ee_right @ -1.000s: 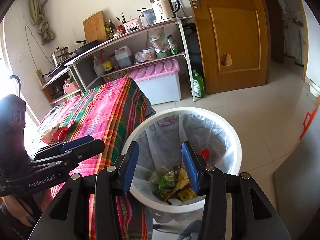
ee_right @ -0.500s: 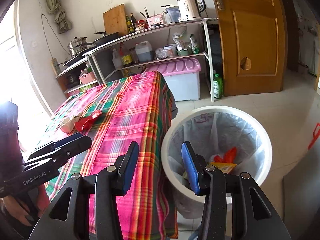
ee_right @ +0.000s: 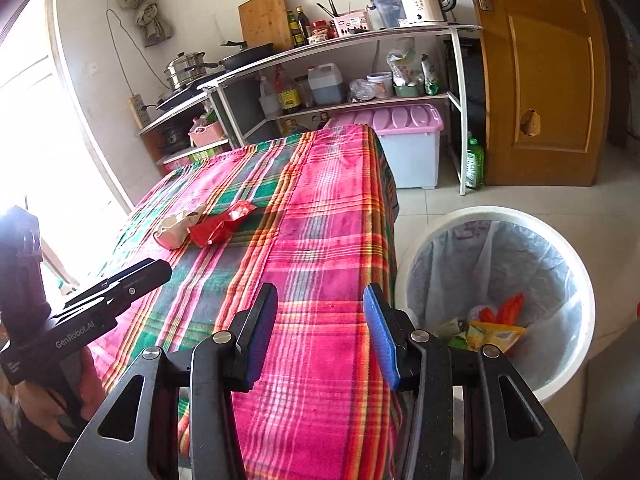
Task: Collect trash
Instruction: 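Move both tools back toward the table and the red wrapper, then grasp the white cloth bag with the left gripper while the right grasps the red wrapper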
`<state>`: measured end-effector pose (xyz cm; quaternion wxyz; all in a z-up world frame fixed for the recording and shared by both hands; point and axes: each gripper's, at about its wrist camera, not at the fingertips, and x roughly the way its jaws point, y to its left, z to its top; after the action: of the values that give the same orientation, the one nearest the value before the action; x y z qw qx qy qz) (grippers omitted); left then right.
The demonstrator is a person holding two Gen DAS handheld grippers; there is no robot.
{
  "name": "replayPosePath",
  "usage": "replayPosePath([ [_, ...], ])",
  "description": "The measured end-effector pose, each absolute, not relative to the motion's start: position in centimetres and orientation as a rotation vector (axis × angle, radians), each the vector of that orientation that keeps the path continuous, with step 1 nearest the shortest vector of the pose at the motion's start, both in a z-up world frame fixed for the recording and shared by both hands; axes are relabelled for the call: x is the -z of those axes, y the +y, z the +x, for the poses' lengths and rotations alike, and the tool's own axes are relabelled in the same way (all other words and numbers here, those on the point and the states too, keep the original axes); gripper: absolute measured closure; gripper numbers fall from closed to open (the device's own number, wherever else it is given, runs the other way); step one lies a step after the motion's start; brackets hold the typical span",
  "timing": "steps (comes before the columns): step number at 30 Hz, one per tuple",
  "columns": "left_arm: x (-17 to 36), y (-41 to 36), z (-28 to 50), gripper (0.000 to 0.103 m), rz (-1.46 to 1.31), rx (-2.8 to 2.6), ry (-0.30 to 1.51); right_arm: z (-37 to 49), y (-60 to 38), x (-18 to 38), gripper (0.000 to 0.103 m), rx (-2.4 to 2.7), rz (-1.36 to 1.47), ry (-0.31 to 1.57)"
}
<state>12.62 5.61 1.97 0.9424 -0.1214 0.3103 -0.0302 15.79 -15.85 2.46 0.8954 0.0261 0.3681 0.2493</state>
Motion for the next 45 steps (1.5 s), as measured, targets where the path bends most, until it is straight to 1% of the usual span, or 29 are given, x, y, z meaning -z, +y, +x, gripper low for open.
replayPosePath([
  [13, -1.5, 11.5, 12.2, 0.059, -0.306, -0.056, 0.614, 17.5, -10.5, -1.5, 0.057, -0.598, 0.024, 0.807],
  [26, -0.8, 18.1, 15.5, 0.059, -0.406, -0.185, 0.629, 20.3, -6.0, -0.8, 0.057, -0.647, 0.011, 0.839],
  [45, 1.6, 20.3, 19.8, 0.059, -0.461, -0.185, 0.717, 25.2, -1.1, 1.2, 0.059, -0.656, 0.049, 0.937],
])
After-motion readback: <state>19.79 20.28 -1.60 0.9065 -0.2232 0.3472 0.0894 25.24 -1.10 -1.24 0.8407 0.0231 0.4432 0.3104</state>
